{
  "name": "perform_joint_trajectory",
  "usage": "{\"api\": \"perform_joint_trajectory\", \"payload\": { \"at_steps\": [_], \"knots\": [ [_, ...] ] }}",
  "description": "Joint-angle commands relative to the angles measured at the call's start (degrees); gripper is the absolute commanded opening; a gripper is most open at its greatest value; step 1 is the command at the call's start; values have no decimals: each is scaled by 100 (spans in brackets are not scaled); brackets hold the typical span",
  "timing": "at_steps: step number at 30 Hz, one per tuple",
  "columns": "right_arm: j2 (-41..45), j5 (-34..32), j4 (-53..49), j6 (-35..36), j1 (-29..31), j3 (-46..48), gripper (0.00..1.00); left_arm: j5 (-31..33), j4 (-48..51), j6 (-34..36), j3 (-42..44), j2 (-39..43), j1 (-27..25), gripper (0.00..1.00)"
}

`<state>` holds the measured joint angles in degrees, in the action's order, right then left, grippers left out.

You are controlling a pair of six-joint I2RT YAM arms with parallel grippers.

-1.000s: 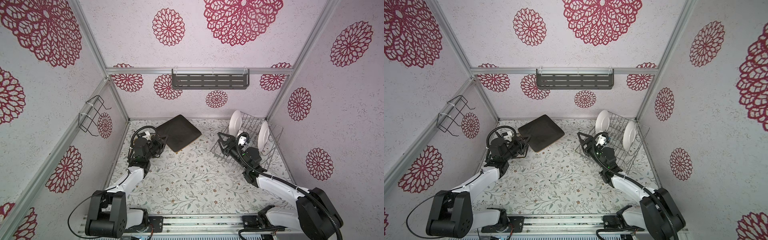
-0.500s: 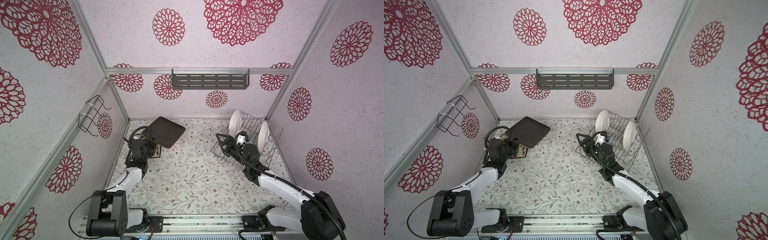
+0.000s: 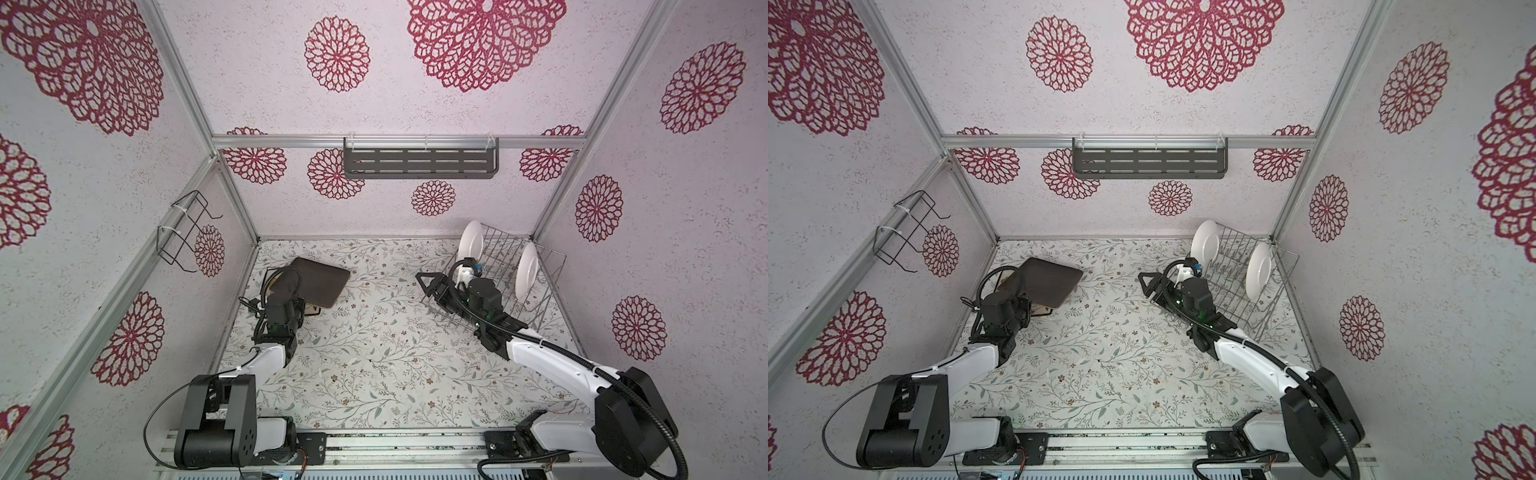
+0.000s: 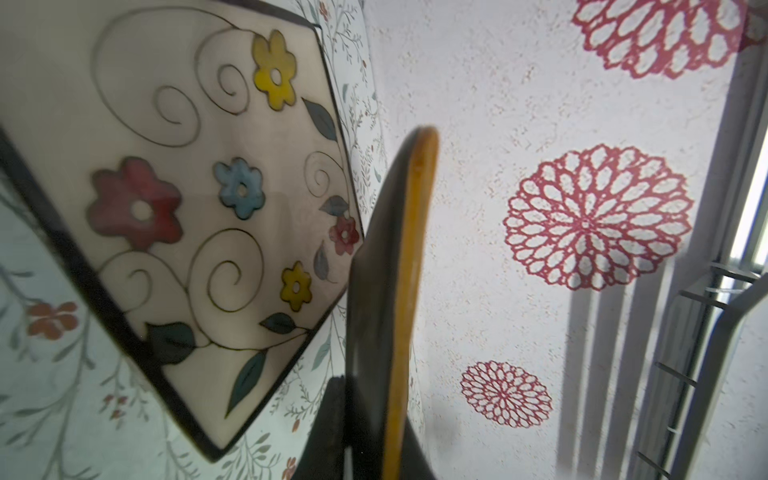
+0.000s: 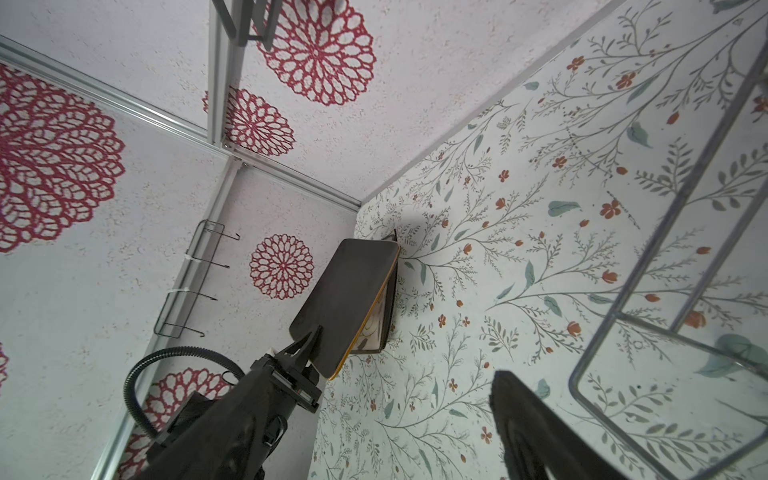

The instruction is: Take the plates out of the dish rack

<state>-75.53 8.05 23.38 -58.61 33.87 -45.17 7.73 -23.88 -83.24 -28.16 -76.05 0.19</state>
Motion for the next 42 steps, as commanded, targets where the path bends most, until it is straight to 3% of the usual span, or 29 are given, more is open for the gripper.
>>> {"api": "perform_joint_trajectory", "payload": {
  "at_steps": [1,11,19,42],
  "knots": [
    [-231,240,2,272,75,-349,86,500,-923,-157,-105,476,95,0],
    [-1069,372,-390,523,368,-1141,88,556,-1131,-238,10,362,428,0],
    [-1566,538,-238,450,475,-1372,88,426,-1754,-465,-34,-250,618,0],
    [-1798,619,-417,563,552,-1548,91,710,-1216,-632,-130,-358,657,0]
  ]
}}
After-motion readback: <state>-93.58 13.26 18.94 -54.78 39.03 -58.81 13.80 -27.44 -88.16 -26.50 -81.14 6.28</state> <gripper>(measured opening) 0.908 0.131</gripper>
